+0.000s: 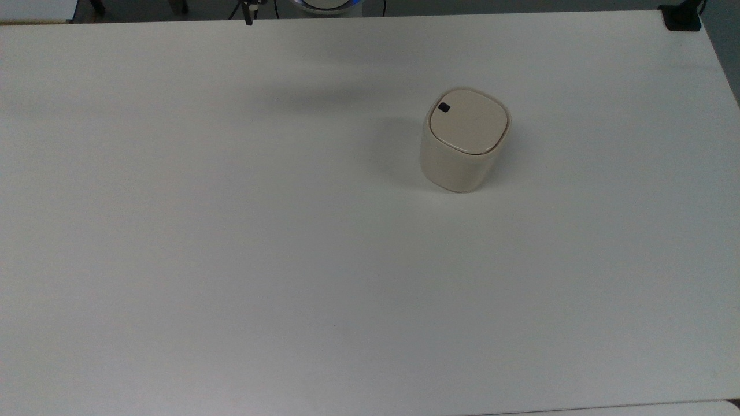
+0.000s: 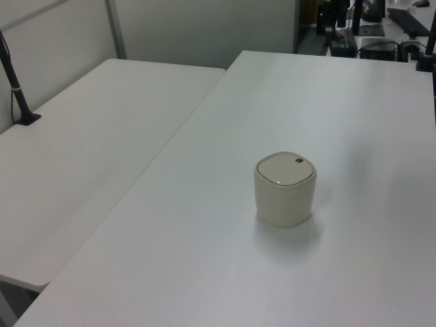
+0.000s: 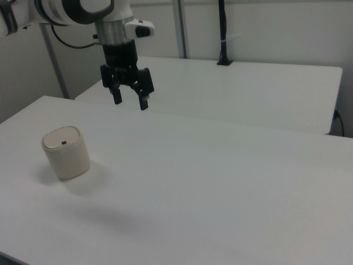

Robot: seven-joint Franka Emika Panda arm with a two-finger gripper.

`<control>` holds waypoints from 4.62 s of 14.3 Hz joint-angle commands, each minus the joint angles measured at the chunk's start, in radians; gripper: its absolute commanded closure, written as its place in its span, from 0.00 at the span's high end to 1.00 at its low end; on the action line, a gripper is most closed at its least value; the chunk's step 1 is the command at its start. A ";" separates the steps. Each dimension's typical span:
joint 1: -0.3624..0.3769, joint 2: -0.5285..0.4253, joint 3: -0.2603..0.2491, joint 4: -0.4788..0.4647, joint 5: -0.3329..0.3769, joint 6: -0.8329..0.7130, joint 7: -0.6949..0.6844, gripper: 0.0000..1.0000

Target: Open the trash bin

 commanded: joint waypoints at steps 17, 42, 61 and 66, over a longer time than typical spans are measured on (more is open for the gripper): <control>0.002 -0.026 0.003 -0.019 -0.040 -0.023 0.015 1.00; 0.055 -0.016 0.017 -0.025 -0.025 -0.071 0.024 1.00; 0.357 0.078 0.018 -0.022 0.020 0.001 -0.340 0.00; 0.417 0.147 0.018 -0.022 0.038 0.003 -0.450 0.00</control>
